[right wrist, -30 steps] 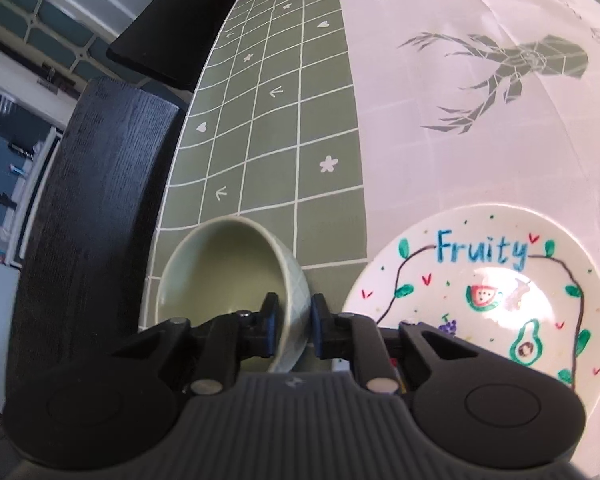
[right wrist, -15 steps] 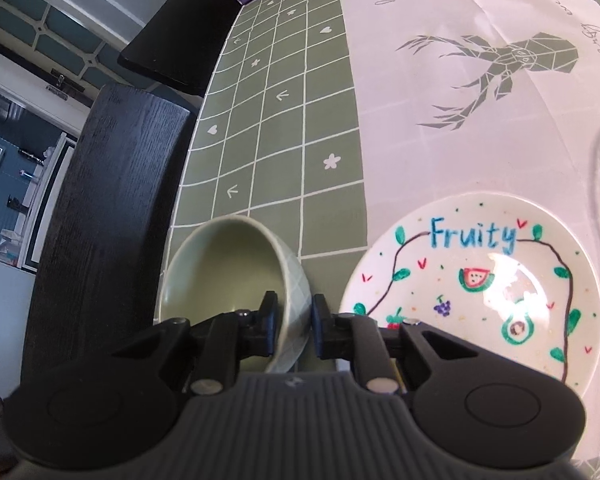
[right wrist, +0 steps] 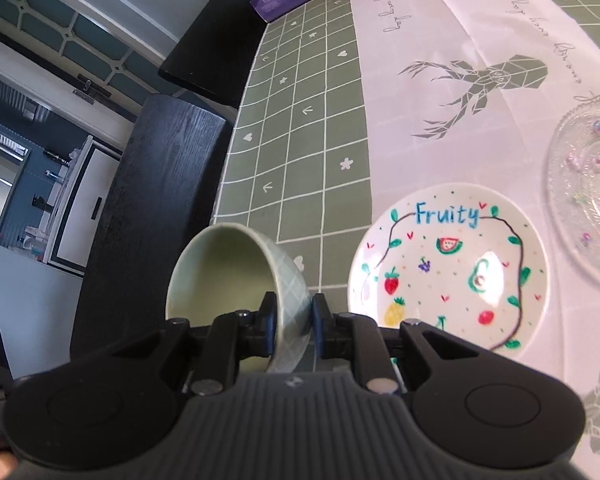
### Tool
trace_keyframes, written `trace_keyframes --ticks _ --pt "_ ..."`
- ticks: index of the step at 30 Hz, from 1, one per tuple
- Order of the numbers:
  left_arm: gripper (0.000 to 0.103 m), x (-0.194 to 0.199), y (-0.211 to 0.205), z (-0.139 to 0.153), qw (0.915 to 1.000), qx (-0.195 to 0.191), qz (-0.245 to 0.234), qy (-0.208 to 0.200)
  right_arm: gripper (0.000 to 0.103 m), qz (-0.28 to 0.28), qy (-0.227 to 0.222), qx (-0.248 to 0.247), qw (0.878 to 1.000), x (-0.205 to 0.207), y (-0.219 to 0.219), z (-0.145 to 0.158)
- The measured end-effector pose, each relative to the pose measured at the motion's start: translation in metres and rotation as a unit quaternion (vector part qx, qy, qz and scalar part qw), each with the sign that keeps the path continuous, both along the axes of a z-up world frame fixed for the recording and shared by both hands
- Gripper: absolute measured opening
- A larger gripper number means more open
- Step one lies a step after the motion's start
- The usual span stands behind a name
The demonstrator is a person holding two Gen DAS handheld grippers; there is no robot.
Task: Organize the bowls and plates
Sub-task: 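Lift and carry the green bowl with both grippers over the orange and blue bowls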
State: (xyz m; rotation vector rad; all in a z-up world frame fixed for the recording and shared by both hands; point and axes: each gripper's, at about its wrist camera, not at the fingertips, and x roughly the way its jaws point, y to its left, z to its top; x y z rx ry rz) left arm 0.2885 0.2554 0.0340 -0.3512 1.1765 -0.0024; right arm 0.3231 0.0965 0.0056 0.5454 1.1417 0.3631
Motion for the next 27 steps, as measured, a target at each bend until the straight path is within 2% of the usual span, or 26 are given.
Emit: trace_keyframes --ticks 6,10,13,17,23,27 --pt "0.013 -0.018 -0.026 0.008 0.9992 -0.001 -0.035 0.017 0.017 -0.017 0.017 -0.002 1.0 -0.03 -0.027 0.01" --pt "0.013 -0.035 -0.046 0.021 0.9967 0.004 -0.08 -0.004 0.017 -0.035 0.02 0.007 0.999 -0.056 -0.05 0.02" --pt "0.014 -0.051 -0.059 0.025 0.9946 -0.007 -0.104 0.002 0.017 -0.044 0.017 0.008 0.999 -0.076 -0.066 0.029" --pt "0.015 -0.076 -0.081 0.034 0.9895 0.012 -0.143 -0.016 0.017 -0.048 0.007 -0.001 0.999 -0.105 -0.082 0.04" --pt "0.015 -0.12 -0.102 0.046 0.982 0.043 -0.176 -0.055 0.016 -0.044 0.015 0.003 0.999 -0.144 -0.098 0.048" --pt "0.015 -0.148 -0.111 0.05 0.973 0.067 -0.205 -0.083 0.016 -0.029 0.008 -0.005 1.0 -0.172 -0.102 0.054"
